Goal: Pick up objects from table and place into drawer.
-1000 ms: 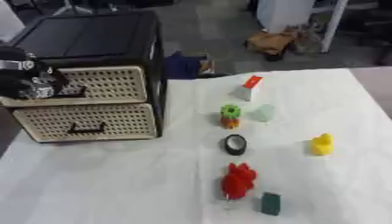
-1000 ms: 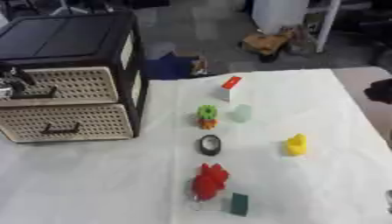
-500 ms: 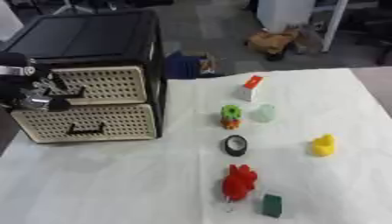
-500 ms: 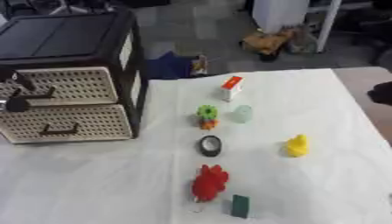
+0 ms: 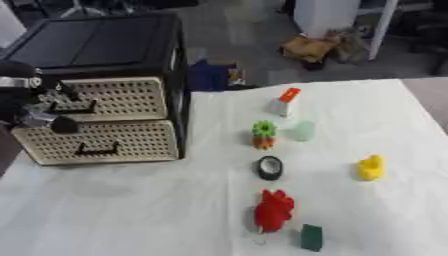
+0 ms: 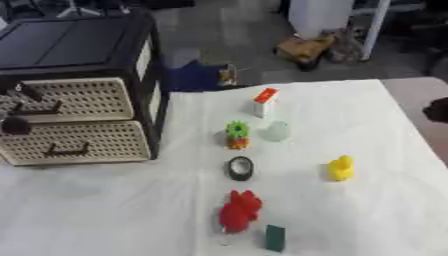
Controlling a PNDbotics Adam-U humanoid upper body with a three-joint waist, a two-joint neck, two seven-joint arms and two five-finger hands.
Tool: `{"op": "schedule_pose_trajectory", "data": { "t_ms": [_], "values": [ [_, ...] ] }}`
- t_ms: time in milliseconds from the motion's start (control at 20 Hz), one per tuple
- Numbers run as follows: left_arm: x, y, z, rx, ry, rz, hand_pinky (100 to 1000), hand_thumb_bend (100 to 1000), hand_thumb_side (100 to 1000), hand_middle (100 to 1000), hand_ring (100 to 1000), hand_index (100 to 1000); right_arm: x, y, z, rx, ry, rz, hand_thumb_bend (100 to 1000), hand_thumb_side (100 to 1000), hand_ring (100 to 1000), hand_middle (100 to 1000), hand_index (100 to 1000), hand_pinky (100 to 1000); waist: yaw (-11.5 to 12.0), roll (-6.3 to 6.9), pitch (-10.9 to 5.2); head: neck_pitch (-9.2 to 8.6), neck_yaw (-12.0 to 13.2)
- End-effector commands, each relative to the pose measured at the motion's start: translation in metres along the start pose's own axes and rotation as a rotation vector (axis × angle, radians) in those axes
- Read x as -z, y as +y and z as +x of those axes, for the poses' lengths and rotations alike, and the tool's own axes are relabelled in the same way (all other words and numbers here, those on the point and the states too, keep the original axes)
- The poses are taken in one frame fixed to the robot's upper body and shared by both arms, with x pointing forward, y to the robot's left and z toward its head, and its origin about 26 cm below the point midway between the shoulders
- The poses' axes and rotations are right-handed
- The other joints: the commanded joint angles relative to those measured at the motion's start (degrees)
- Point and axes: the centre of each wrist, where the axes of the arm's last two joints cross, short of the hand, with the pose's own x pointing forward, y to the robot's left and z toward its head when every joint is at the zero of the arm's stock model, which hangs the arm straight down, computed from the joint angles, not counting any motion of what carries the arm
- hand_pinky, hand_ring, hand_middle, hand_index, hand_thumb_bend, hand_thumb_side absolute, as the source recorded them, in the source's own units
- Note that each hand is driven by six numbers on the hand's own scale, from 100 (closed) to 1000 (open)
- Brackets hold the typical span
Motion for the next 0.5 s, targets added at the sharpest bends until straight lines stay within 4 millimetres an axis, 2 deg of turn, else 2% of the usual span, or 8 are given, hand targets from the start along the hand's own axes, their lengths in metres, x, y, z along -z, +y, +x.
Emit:
{"op": "schedule_pose_trajectory", "data": {
  "t_ms": [50, 500],
  "values": [
    [-0.0122, 0.0131, -0.0033, 0.028, 0.023, 0.026, 100, 831, 1000, 100, 100, 927, 0.0074, -0.0022, 0.0061, -0.008, -0.039, 0.004, 188, 807, 616, 567, 911, 652, -0.11, -0.01, -0.83, -0.80, 0.20],
    [-0.0099, 0.0090, -0.0047, 0.048, 0.057, 0.005, 100, 819, 1000, 100, 100, 946, 0.0080, -0.0016, 0.0064, -0.008, -0.044, 0.003, 196, 805, 615, 566, 912, 653, -0.64, 0.06, -0.01, -1.16, 0.44]
  ]
}}
